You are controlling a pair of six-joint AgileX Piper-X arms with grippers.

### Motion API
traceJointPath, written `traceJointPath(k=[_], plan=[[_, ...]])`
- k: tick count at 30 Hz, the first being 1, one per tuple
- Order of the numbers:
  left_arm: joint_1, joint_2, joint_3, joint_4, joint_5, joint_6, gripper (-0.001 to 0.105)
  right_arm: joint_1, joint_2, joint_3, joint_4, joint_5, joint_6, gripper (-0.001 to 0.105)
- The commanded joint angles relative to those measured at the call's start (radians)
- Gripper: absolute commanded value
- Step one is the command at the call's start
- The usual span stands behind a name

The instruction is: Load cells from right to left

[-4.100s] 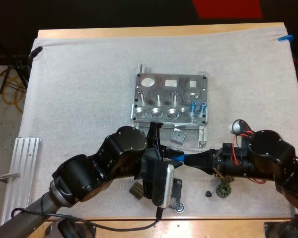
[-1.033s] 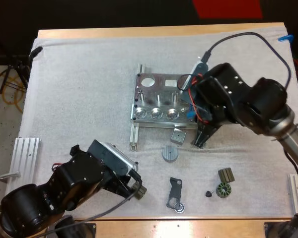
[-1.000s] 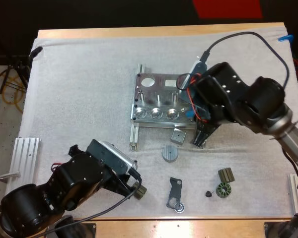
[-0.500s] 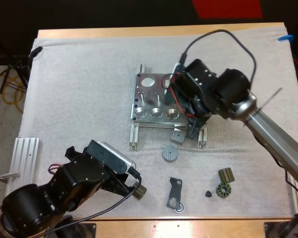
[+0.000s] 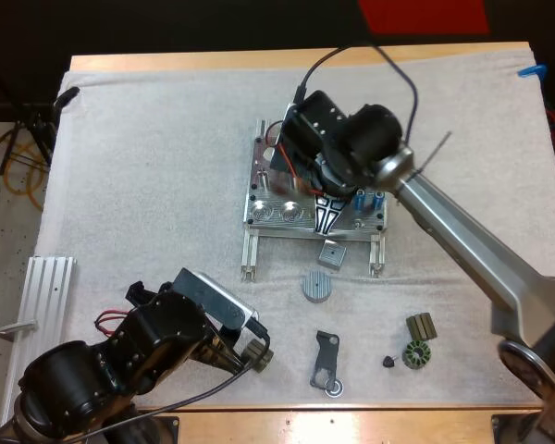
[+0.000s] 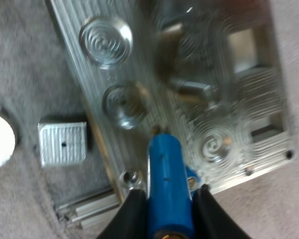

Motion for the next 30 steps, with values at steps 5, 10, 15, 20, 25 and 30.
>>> traceJointPath(k=[5,10,15,20,25,30], plan=[[-0.002,0.000,-0.004,0.006,-0.025,0.028,0.063,-0.003,0.054,-0.010,0.024,0.033,-0.008,0.011],[-0.002,0.000,-0.004,0.006,-0.025,0.036,0.063,-0.016,0.091,-0.010,0.021,0.051,-0.013,0.011],[-0.002,0.000,-0.004,0.006,-0.025,0.036,0.063,-0.032,0.112,-0.010,-0.018,0.070,-0.016,0.011],[-0.002,0.000,-0.004,0.006,-0.025,0.036,0.063,-0.037,0.122,-0.010,-0.045,0.066,-0.016,0.011],[-0.002,0.000,-0.004,0.006,-0.025,0.036,0.063,-0.037,0.146,-0.010,-0.040,0.059,-0.016,0.011],[-0.002,0.000,-0.004,0.006,-0.025,0.036,0.063,-0.037,0.162,-0.008,-0.040,0.059,-0.016,0.011]])
